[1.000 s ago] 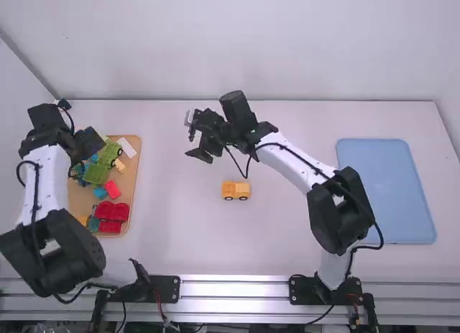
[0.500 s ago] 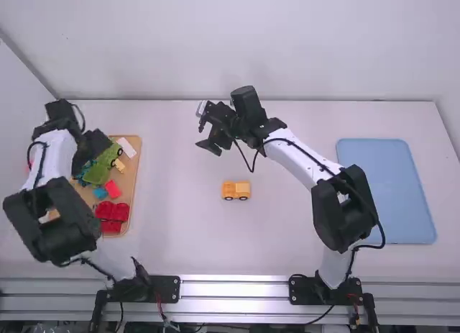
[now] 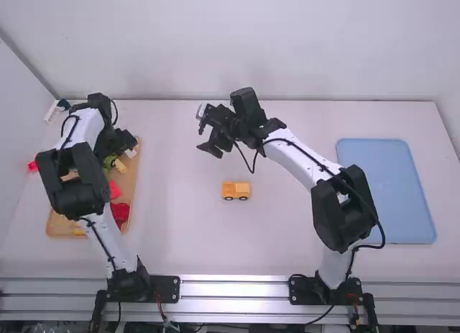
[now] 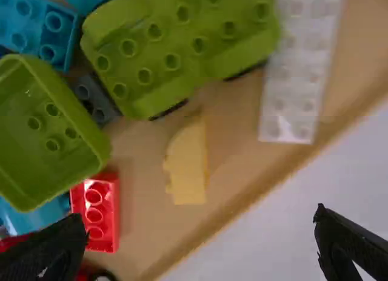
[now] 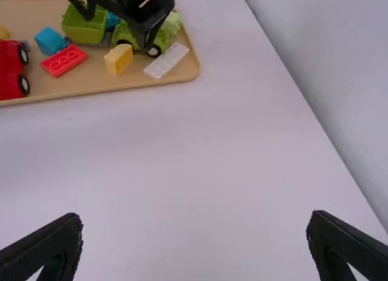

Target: Assemble lego blocks to make yellow taxi

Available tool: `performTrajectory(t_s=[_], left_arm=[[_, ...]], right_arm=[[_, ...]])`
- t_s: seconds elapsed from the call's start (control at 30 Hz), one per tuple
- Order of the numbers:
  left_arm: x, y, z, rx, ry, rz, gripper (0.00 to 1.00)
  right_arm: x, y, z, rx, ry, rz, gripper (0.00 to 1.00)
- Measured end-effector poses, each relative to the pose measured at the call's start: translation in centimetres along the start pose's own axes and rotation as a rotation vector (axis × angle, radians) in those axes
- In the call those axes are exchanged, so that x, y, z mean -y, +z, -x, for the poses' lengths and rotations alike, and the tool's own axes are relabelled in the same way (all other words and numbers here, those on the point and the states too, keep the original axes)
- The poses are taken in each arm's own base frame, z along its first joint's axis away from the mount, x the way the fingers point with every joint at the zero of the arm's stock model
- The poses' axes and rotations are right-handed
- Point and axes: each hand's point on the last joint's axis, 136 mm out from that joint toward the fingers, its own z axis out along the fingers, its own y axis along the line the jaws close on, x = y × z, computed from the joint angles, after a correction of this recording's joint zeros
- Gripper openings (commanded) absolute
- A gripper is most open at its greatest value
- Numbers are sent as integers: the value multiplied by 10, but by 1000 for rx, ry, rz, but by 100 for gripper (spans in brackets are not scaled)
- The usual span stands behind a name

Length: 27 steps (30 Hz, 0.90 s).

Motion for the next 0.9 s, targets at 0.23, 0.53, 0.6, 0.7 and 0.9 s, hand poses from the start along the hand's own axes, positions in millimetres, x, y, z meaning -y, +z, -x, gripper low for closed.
performTrajectory(t_s=[0.23,0.53,0.6,0.7,0.9], left_arm=[[-6,22,7,-3,-56,4,70],[2,35,-11,-40,-41,-8,67],[4,35,-7,-24,-44,-17,65],[5,36,-4,-13,-45,-22,63],[2,51,-14,-26,-46,-18,57]], right_arm=[[2,0,2,8,-10,-6,99],[5,0,1,-1,-13,-27,99],[8,0,-1,-10,-13,-40,99],[9,0,-2,-16,-15,-47,99],[10,0,-2,-19,-15,-54,99]])
